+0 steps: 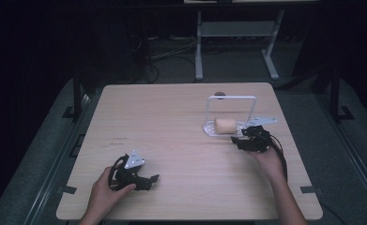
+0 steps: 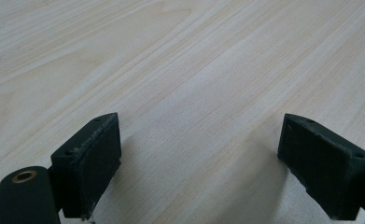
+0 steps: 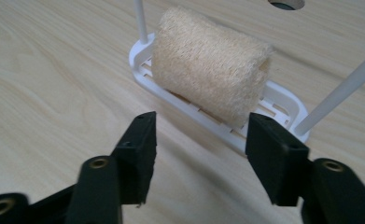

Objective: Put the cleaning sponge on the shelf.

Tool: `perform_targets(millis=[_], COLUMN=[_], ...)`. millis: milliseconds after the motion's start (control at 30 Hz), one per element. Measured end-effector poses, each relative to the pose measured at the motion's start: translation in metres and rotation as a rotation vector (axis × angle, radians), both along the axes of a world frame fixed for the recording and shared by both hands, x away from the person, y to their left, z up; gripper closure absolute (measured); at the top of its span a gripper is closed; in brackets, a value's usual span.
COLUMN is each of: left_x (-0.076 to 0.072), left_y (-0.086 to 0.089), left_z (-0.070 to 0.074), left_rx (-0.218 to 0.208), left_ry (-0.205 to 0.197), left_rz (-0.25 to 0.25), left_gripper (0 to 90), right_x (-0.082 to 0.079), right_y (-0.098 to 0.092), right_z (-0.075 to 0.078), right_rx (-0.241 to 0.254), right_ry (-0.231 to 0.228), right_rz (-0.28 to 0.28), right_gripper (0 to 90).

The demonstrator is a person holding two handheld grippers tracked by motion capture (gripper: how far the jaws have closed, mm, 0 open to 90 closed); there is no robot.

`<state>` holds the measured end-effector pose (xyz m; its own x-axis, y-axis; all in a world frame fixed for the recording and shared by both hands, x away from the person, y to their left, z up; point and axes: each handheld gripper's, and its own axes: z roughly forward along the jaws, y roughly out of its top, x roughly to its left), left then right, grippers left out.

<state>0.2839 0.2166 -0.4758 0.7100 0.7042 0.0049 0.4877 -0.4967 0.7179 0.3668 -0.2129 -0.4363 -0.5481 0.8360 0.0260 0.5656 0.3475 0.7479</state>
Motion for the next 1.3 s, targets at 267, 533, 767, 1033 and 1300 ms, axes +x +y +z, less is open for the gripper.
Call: perform_targets(millis=[267,533,767,1033,1300], left_x=[0.0,0.0,0.0,0.0,0.0], left_y=[0.0,0.0,0.0,0.0,0.0], left_z=[0.0,0.0,0.0,0.0,0.0], left_rx=[0.0,0.0,0.0,0.0,0.0], left_ry=[0.0,0.0,0.0,0.0,0.0], left_rz=[0.0,0.0,0.0,0.0,0.0], left_gripper=[12.8,12.8,12.8,12.8,12.8], right_x=[-0.014,-0.029,-0.047,-0.07,-0.087], right_y=[0.0,-0.003,-0.009,-0.02,-0.029], right_z=[-0.002,-0.003,-0.008,-0.015,-0.029], right_rx=[0.006,0.019,0.016,0.016,0.003], right_ry=[0.015,0.012,0.018,0.009,0.019], right_rz=[0.006,0.003,-0.001,-0.022,-0.032], right_gripper=[28.6,18.9,14.4,12.3,10.4])
